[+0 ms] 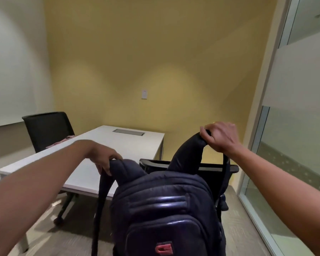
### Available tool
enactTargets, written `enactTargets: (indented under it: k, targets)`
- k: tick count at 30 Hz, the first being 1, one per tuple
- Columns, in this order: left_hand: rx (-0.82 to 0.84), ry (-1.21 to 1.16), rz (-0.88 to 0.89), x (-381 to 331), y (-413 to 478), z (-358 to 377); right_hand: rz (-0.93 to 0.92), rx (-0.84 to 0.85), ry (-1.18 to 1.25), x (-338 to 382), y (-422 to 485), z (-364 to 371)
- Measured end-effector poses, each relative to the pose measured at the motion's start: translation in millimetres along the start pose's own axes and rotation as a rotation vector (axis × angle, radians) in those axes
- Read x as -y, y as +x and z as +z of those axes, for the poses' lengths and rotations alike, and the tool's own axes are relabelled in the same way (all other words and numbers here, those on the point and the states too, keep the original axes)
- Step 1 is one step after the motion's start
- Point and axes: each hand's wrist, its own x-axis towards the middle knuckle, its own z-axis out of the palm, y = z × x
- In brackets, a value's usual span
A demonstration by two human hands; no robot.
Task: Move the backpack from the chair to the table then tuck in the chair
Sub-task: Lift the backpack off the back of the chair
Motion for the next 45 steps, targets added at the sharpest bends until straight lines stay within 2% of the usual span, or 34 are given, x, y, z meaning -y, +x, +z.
enactTargets:
  k: [3,8,13,15,19,21,26,36,40,45]
  targets:
    - [-0.090,0.052,0.037,-11.7,-13.1,-11.2,0.039,-0.018,0.028,-4.1,5.5,-10.1]
    - [-0.330,0.260,0.059,-22.5,-30.4,-26.3,0.109,-0.061,0.057,-2.8,20.2,-31.6]
    - [-0.576,0.251,0.126,-19.2,-38.9,-22.0,0.139,-0.116,0.096,7.7,43.4,-55.8]
    - [-0.603,0.252,0.208,-22.5,-46.0,-13.1,0.136,-0.154,0.083,11.0,49.7,-64.2]
    - [-0.548,0.306,0.485,-41.7,-56.7,24.9,0.136,-0.210,0.050,10.0,53.3,-75.2]
    - [-0.609,0.364,0.544,-50.0,-48.0,48.6,0.144,-0.222,0.034,6.7,52.0,-80.4]
    - [-0.884,0.238,0.629,-71.9,-23.8,75.6,0.162,-0.241,0.020,-2.5,42.9,-91.8]
    - [-1.181,0.113,0.830,-148.2,-0.9,81.2,0.371,-0.316,-0.052,-70.6,3.9,-114.4]
    - [-1.240,0.083,0.916,-190.4,-0.2,77.7,0.497,-0.339,-0.052,-97.1,-17.5,-126.5]
    - [-1.264,0.107,0.994,-242.2,1.8,72.7,0.623,-0.285,-0.007,-115.4,-56.1,-145.6]
